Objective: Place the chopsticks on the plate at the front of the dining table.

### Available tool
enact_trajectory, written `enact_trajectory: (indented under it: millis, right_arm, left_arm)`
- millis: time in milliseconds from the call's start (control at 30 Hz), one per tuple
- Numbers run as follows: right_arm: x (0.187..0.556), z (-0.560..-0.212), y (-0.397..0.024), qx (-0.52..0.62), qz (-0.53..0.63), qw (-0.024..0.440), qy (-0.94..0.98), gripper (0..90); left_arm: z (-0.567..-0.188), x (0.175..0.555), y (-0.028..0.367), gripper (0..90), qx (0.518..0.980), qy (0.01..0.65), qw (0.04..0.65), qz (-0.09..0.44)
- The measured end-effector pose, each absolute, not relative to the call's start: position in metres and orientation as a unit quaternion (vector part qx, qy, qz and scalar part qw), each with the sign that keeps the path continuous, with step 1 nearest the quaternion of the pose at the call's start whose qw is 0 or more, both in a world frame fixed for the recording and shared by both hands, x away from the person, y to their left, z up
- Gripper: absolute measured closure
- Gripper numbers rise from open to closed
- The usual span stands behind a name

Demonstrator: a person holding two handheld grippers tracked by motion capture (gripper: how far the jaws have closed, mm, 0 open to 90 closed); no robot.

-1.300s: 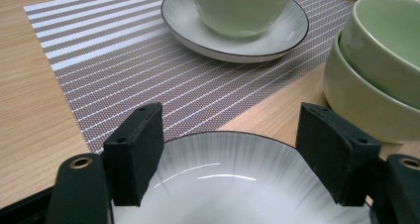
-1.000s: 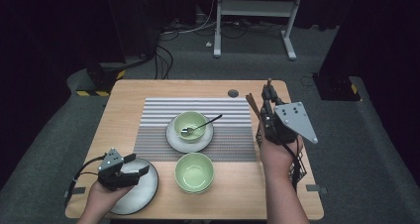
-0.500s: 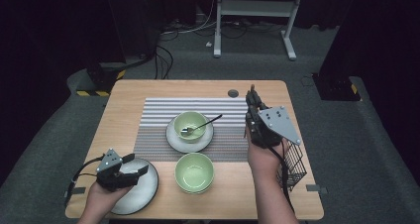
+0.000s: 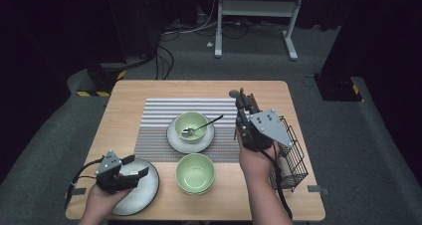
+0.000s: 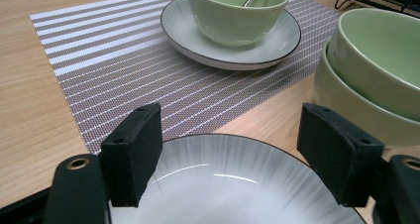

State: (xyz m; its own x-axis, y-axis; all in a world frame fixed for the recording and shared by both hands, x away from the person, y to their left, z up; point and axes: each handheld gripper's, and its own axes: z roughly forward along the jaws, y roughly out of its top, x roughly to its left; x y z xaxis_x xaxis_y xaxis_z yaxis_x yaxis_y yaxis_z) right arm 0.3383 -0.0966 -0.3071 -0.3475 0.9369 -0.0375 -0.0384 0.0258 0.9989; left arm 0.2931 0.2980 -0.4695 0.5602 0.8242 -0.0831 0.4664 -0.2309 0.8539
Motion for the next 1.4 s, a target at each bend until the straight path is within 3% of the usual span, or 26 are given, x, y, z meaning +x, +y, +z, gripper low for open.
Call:
enact_trajectory:
  millis: [1400]
  right_arm:
    - [0.326, -0.320, -0.038, 0.342, 0.634, 0.366, 0.589, 83.5]
  left_arm:
    - [-0.467, 0.290, 0.289, 24.0, 0.757, 0.411, 0.465, 0.203]
